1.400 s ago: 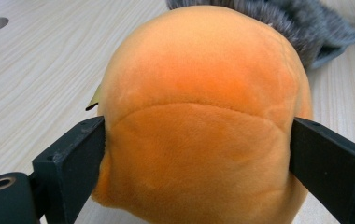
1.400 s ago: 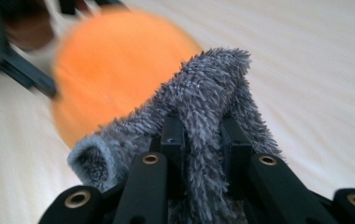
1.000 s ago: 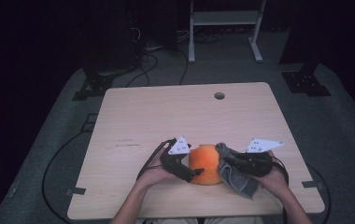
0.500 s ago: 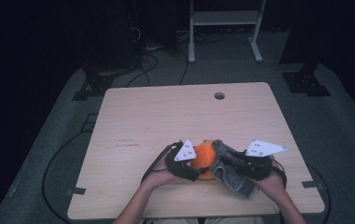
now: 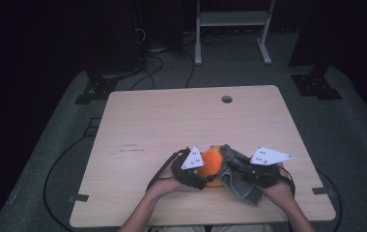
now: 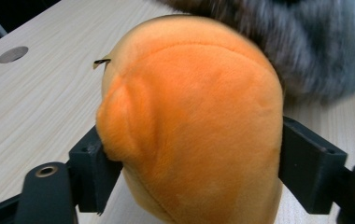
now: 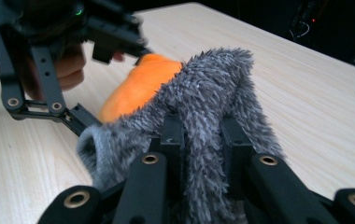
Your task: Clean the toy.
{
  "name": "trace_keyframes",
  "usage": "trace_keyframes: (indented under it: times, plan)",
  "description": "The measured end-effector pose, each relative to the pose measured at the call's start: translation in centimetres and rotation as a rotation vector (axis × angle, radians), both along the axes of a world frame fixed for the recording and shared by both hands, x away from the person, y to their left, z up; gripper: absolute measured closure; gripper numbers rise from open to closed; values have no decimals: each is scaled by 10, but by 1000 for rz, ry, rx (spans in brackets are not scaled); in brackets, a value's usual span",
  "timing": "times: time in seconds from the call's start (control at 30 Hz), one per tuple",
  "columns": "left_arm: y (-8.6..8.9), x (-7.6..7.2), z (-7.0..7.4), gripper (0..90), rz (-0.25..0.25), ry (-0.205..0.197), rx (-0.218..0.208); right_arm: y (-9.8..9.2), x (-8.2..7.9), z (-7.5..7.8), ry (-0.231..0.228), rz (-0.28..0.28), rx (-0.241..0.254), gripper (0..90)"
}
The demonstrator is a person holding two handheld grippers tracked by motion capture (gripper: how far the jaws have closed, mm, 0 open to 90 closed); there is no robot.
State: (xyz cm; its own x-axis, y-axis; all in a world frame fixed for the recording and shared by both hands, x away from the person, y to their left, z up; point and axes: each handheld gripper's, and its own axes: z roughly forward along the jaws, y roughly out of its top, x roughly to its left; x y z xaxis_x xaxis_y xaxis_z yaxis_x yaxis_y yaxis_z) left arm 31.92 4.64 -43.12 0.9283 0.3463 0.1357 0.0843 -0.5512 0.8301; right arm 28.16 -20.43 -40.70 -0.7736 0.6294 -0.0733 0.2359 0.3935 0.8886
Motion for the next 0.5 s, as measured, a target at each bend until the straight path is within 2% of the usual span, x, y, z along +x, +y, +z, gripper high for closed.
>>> trace_keyframes:
  times: [0.1,0.13,0.2,0.27,0.33,0.4,0.5]
  plan:
    - [7,7,-3,100,13,83,-49,-7,7,-8,29,-6,14,741]
    - [8,8,-4,98,20,100,-54,-11,9,-11,40,-17,14,741]
    - [9,10,-7,122,3,138,-56,-18,11,-14,58,-36,35,740]
    - [8,8,-9,178,-14,142,-58,-24,14,-16,71,-59,39,736]
    - [9,6,-8,248,-8,113,-64,-27,14,-16,76,-83,27,737]
    - [8,4,-6,287,2,86,-66,-26,9,-9,41,-99,25,738]
    - [1,1,-1,311,7,64,-84,-11,-6,10,-31,-32,55,738]
